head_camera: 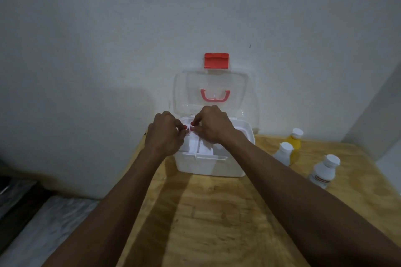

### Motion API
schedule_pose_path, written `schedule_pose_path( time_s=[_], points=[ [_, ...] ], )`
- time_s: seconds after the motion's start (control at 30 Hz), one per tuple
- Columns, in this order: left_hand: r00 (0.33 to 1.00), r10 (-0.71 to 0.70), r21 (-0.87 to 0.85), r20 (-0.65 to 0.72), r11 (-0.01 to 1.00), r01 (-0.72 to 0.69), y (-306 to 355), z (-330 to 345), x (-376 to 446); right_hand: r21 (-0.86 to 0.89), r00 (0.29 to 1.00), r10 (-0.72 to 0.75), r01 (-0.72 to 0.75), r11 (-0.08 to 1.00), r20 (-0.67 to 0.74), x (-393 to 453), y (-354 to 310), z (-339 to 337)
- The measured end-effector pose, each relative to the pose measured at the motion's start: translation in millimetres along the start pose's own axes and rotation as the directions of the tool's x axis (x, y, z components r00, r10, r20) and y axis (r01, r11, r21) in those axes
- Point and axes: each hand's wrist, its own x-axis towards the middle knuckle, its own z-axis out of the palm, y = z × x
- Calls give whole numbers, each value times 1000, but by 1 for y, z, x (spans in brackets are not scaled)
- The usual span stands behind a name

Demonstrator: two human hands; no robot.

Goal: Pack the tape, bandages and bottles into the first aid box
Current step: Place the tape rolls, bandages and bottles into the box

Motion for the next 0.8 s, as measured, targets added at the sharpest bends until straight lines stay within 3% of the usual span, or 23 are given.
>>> schedule_pose_path(
  time_s=[0.27, 0.53, 0.67, 0.8],
  points=[
    [999, 46, -39, -4, 998, -46, 1, -10, -11, 31, 1000, -10, 10, 999, -6, -17, 0, -19],
    [965, 154, -182, -211, 964, -194, 64, -17, -72, 136, 988, 30, -10, 991, -149, -97, 24, -92],
    [960, 220, -332, -176, 904, -268, 112, 4, -118, 170, 964, 164, -130, 977, -209, -161, 59, -122],
    [943, 329, -349, -46, 880, -324, 140, 40, -142, 116, 924, 302, -282, 952, -234, -212, 94, -119]
  ],
)
